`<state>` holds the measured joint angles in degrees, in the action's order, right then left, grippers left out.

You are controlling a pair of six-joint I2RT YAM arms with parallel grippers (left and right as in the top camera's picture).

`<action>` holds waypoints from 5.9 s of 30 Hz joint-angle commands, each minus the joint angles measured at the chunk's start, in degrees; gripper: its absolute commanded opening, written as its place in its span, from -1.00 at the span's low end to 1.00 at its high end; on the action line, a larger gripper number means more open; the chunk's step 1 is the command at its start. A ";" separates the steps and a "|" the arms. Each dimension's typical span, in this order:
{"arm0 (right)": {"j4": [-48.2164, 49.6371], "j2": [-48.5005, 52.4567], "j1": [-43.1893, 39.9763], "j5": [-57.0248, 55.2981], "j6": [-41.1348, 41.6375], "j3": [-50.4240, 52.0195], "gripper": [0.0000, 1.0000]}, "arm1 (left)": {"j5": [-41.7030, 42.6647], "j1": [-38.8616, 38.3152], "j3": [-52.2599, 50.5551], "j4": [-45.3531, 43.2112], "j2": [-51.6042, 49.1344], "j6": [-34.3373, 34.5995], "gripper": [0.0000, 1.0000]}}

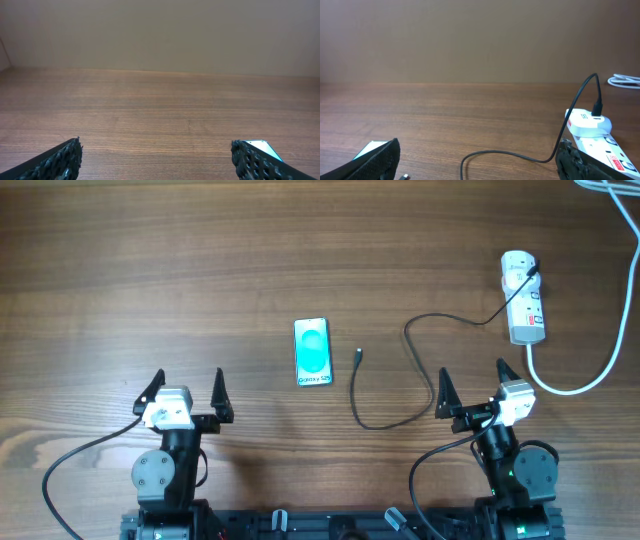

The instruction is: Plug charger to phone and switch on socket

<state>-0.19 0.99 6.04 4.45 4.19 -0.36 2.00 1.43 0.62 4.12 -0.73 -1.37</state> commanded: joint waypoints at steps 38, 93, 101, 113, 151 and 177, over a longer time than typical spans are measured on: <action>0.22 -0.57 -0.28 -0.74 -0.79 0.07 1.00 | -0.17 -0.37 -0.31 0.22 0.57 0.48 1.00; 0.22 -0.57 -0.28 -0.74 -0.79 0.07 1.00 | 37.07 -0.48 41.81 9.16 -21.53 22.01 1.00; 0.22 -0.57 -0.28 -0.74 -0.81 0.07 0.99 | 26.73 -0.48 66.20 43.19 -43.76 12.61 0.99; 0.22 -0.57 -0.28 -0.76 -0.79 0.07 1.00 | 34.67 -0.76 85.00 75.03 -72.24 15.30 0.99; 0.22 -0.57 -0.28 -0.74 -0.81 0.07 1.00 | -1.38 -26.60 108.04 76.50 -116.24 31.89 1.00; 0.22 -0.57 -0.28 -0.74 -0.81 0.07 1.00 | -1.46 -29.24 97.39 63.36 -116.41 30.10 1.00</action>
<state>-0.16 0.99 6.04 4.45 4.19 -0.36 1.32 -27.59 100.40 68.75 -117.05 29.26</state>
